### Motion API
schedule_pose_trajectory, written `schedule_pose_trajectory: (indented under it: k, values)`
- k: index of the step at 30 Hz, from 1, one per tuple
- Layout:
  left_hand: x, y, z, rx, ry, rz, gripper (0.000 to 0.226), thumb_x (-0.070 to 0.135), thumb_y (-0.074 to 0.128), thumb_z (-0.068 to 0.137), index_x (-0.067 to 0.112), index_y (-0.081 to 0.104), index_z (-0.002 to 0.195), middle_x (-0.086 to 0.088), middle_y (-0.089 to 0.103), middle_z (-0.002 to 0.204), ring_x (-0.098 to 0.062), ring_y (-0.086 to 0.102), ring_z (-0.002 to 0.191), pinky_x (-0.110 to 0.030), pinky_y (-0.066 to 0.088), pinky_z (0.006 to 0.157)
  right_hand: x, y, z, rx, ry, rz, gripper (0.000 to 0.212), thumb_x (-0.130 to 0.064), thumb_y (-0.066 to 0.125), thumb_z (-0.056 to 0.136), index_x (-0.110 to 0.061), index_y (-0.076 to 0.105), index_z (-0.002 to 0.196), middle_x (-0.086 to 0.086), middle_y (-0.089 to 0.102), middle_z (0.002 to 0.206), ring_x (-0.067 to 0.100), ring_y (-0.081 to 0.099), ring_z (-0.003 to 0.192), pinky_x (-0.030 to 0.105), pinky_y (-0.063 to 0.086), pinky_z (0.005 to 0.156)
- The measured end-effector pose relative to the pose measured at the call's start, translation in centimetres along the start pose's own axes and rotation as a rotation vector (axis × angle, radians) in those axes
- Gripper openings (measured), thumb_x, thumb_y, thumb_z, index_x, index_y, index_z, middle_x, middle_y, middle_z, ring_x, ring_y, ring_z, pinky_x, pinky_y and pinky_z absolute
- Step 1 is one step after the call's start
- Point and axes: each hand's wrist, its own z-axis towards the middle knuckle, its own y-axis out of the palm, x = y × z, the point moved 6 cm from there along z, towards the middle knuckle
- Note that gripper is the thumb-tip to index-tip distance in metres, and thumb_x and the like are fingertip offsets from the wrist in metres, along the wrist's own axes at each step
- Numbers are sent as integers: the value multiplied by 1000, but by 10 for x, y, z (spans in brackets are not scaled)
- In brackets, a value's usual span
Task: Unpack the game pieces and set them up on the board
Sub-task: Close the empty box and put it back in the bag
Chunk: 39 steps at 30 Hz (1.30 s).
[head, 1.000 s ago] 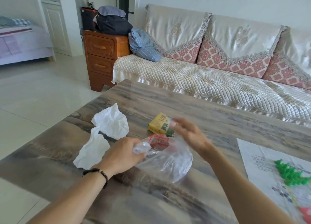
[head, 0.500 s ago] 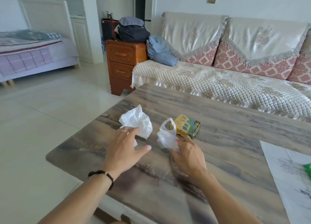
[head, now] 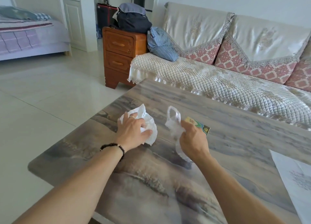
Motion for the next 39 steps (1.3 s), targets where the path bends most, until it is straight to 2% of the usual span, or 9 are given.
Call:
schedule_pose_trajectory:
  k: [2, 6, 12, 15, 17, 22, 26, 34, 39]
  values:
    - [6, 13, 9, 21, 40, 99, 36, 40, 60, 81, 19, 39, 60, 0, 61, 89, -27, 58, 97, -35, 40, 74, 8, -1, 3, 11, 22, 12, 43, 0, 39, 81, -22, 71, 99, 11, 64, 81, 38, 61, 80, 35, 50, 66]
    - [18, 25, 8, 152, 101, 48, 23, 27, 58, 90, 21, 39, 78, -2, 58, 81, -29, 56, 84, -33, 27, 60, 27, -8, 2, 48, 87, 54, 34, -4, 42, 83, -17, 73, 89, 12, 67, 80, 35, 59, 74, 34, 50, 65]
    - [72, 23, -19, 73, 94, -261, 30, 20, 58, 88, 20, 55, 118, 3, 59, 104, -24, 56, 94, -34, 45, 74, 56, -50, -35, 92, 239, 191, 24, -3, 34, 75, -12, 35, 53, 1, 38, 52, 21, 31, 52, 30, 26, 45]
    - [133, 16, -43, 82, 183, -382, 4, 20, 64, 84, 20, 68, 83, 5, 66, 75, -19, 58, 71, -22, 41, 58, 74, -97, -64, 160, 295, 227, 23, -2, 34, 75, -12, 36, 55, -2, 34, 51, 16, 26, 50, 29, 23, 41]
    - [184, 19, -62, 19, 249, -456, 20, 22, 68, 81, 22, 60, 62, 9, 55, 57, -10, 48, 57, -17, 32, 48, 96, -135, -93, 216, 343, 250, 25, 0, 33, 75, -12, 39, 54, -3, 35, 51, 16, 29, 49, 27, 23, 40]
    - [325, 54, -121, -248, 361, -607, 33, 31, 71, 79, 19, 51, 56, 13, 48, 47, -6, 43, 50, -19, 29, 45, 181, -232, -187, 354, 564, 323, 30, 2, 34, 76, -14, 45, 53, -4, 41, 50, 15, 38, 45, 19, 28, 39]
    - [431, 115, -192, -584, 415, -685, 25, 37, 71, 82, 14, 67, 90, 0, 71, 94, -28, 66, 90, -33, 50, 74, 256, -301, -298, 491, 749, 343, 30, 0, 35, 78, -16, 44, 55, -3, 40, 52, 17, 38, 49, 21, 31, 46]
    - [586, 233, -420, -1224, 532, -641, 33, 43, 72, 73, 11, 64, 75, -7, 66, 71, -21, 60, 59, -32, 47, 55, 343, -370, -587, 782, 1228, 366, 52, -58, 52, 85, -19, 67, 55, -6, 57, 48, 11, 53, 46, 22, 41, 47]
    - [612, 316, -565, -1501, 528, -473, 26, 38, 70, 81, 15, 58, 83, 4, 54, 75, -12, 58, 60, -23, 48, 46, 373, -337, -764, 803, 1555, 303, 33, -32, 57, 84, -9, 52, 61, 2, 42, 57, 20, 40, 54, 30, 32, 56]
